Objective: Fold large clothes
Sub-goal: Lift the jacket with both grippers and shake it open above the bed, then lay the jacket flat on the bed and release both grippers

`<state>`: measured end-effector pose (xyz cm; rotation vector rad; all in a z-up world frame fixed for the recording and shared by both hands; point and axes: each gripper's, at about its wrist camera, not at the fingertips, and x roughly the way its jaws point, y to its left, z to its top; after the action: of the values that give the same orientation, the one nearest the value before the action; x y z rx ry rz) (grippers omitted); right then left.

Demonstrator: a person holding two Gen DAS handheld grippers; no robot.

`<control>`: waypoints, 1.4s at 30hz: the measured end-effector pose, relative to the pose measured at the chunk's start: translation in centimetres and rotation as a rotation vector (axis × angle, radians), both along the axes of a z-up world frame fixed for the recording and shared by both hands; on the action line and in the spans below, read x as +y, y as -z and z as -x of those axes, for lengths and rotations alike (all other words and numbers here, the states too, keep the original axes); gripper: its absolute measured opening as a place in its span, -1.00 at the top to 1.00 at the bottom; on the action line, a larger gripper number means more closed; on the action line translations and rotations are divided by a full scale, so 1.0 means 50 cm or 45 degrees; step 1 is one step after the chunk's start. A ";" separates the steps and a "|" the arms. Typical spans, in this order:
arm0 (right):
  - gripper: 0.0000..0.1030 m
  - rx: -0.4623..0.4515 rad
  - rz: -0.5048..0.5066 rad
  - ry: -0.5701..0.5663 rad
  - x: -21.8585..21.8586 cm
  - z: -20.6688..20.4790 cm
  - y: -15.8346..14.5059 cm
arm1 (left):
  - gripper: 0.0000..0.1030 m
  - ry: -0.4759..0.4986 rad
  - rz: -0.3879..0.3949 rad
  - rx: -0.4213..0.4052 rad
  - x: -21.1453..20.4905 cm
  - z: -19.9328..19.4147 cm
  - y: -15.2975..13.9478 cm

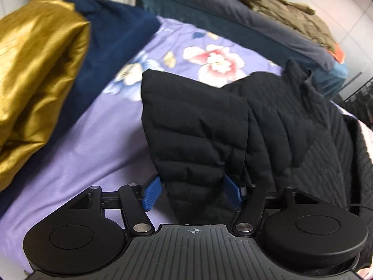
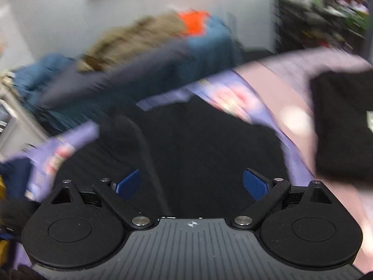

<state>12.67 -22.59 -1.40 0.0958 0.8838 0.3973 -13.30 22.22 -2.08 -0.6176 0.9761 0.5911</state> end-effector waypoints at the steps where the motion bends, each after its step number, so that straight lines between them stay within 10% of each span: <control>1: -0.86 0.013 0.033 0.029 -0.031 0.014 0.006 | -1.00 -0.006 0.001 0.000 0.006 0.005 -0.007; 10: -0.92 0.023 0.065 0.279 -0.167 0.067 -0.011 | -1.00 0.054 0.021 0.064 0.028 -0.008 0.042; 21: -0.95 -0.110 0.146 0.198 -0.173 0.099 -0.066 | -1.00 -0.006 0.095 0.026 -0.010 0.089 0.074; 26: -0.95 -0.300 0.272 0.277 -0.243 0.104 -0.143 | -1.00 0.262 -0.006 -0.065 -0.101 0.099 0.016; 31: -0.99 -0.517 0.506 0.259 -0.292 0.128 -0.230 | -1.00 0.529 0.138 -0.208 -0.182 0.016 -0.005; 42: -0.99 -0.452 0.727 -0.254 -0.129 0.269 -0.104 | -1.00 0.735 0.002 0.057 -0.240 -0.059 0.082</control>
<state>-0.78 -29.03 3.81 -0.5770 0.6277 0.3204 -10.37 10.22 -6.17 -0.2987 1.1350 0.0914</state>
